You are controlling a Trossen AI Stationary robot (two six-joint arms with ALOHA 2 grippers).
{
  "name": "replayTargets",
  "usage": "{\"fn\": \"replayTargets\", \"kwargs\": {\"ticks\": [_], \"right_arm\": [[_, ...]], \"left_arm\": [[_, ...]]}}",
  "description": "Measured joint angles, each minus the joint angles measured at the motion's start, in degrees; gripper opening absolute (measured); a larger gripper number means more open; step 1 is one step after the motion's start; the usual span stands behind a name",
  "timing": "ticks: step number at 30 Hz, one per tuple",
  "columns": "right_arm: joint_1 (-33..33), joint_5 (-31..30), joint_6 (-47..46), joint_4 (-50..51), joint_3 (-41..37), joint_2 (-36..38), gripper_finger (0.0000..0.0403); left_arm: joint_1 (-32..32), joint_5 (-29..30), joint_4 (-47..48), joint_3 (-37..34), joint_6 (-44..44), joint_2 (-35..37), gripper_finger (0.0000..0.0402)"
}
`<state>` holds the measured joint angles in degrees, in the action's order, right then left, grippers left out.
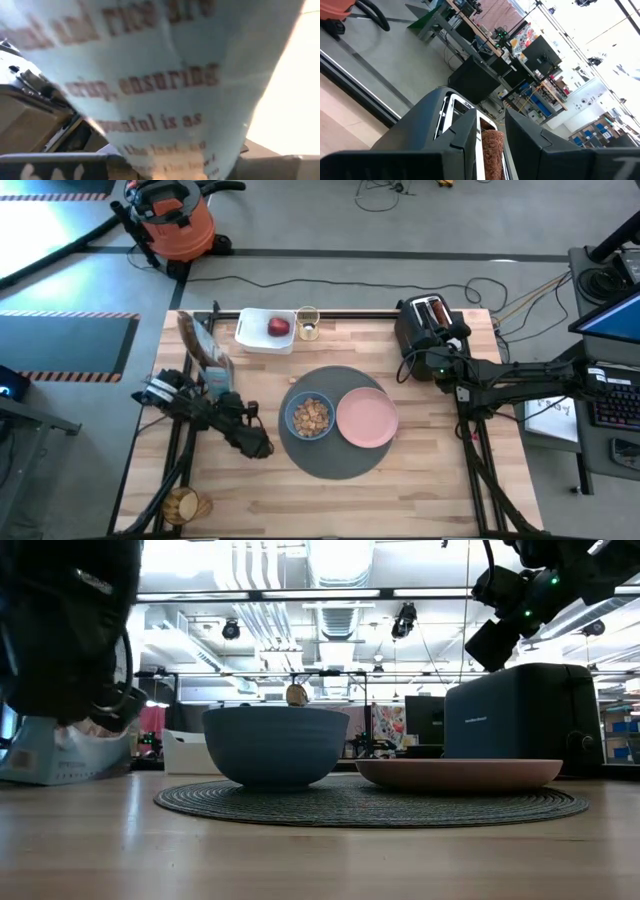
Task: Arrange a breakfast setting
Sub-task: Pour the cereal from the blue cereal box into the blue bowl on the gray mat
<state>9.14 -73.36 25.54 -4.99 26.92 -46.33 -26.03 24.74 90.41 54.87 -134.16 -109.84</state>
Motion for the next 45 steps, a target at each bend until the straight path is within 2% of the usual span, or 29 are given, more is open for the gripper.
{"fn": "replayTargets", "kwargs": {"ticks": [11, 23, 34, 45], "right_arm": [[0.0, 0.0, 0.0, 0.0, 0.0, 0.0, 0.0093], [0.0, 0.0, 0.0, 0.0, 0.0, 0.0, 0.0093], [0.0, 0.0, 0.0, 0.0, 0.0, 0.0, 0.0093], [0.0, 0.0, 0.0, 0.0, 0.0, 0.0, 0.0093]], "left_arm": [[8.4, 8.7, -1.5, -5.5, 0.0, 0.0, 0.0130], [17.4, 15.3, -5.7, -10.4, -0.7, 0.1, 0.0130], [25.0, 20.5, -7.5, -11.6, -0.6, 0.1, 0.0132], [31.3, 22.6, -7.5, -11.8, 0.0, 0.1, 0.0182]]}}
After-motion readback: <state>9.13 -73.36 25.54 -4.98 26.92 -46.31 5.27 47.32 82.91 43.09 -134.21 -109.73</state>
